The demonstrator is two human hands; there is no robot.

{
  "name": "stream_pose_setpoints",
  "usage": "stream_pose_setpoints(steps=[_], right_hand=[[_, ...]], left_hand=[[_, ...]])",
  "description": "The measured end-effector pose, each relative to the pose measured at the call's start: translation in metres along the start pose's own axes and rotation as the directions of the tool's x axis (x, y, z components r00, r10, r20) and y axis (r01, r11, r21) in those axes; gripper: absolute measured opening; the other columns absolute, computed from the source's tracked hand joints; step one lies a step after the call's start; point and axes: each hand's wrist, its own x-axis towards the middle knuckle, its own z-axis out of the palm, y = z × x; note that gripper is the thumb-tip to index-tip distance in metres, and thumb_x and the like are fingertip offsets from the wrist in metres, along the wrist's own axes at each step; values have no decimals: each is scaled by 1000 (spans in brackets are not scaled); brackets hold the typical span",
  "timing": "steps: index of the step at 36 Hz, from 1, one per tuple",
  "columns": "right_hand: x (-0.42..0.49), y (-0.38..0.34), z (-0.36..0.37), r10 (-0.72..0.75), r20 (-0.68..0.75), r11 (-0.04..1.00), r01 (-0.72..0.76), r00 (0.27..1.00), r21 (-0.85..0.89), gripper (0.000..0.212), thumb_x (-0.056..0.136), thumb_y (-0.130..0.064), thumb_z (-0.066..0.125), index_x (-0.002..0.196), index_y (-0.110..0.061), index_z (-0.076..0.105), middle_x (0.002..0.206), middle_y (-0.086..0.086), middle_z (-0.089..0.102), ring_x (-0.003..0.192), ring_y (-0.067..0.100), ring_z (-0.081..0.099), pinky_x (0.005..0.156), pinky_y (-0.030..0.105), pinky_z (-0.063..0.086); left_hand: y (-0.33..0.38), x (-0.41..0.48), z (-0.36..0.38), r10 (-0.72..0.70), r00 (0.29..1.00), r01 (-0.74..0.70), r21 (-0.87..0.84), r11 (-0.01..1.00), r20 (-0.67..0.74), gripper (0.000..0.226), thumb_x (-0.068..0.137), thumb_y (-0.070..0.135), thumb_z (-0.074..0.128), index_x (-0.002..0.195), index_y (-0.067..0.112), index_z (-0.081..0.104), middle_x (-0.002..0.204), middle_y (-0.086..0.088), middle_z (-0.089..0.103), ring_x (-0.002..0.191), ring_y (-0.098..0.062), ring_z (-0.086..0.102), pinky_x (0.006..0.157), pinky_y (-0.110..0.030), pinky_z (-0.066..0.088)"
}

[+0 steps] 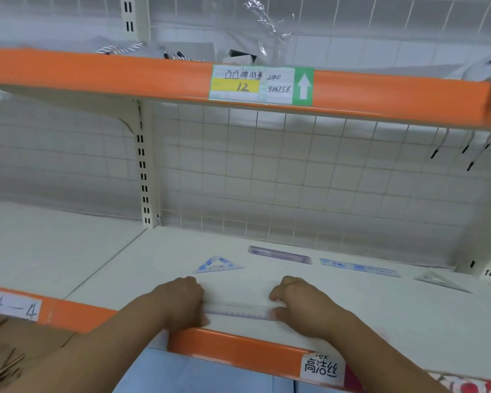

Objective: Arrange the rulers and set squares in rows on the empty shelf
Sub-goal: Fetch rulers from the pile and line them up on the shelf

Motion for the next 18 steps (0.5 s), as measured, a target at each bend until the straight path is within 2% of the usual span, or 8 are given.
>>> stream_pose_setpoints(steps=[8,18], right_hand=[[18,-22,9,-44,55,997,48,998,-62,43,95,-40,51,128,-13,54,124,8,48,118,25,44,98,35,41],[30,-25,11,-39,80,998,44,996,-55,34,95,-29,55,122,-10,53,120,10,47,111,23,45,94,32,41]], left_hand=[[-20,-13,6,-148,989,149,-85,985,10,49,93,53,47,113,9,59,121,-9,56,110,-22,55,89,-30,43],[-20,-16,6,-197,979,201,-139,970,41,50,94,52,48,110,6,59,118,-11,57,107,-24,56,85,-30,43]])
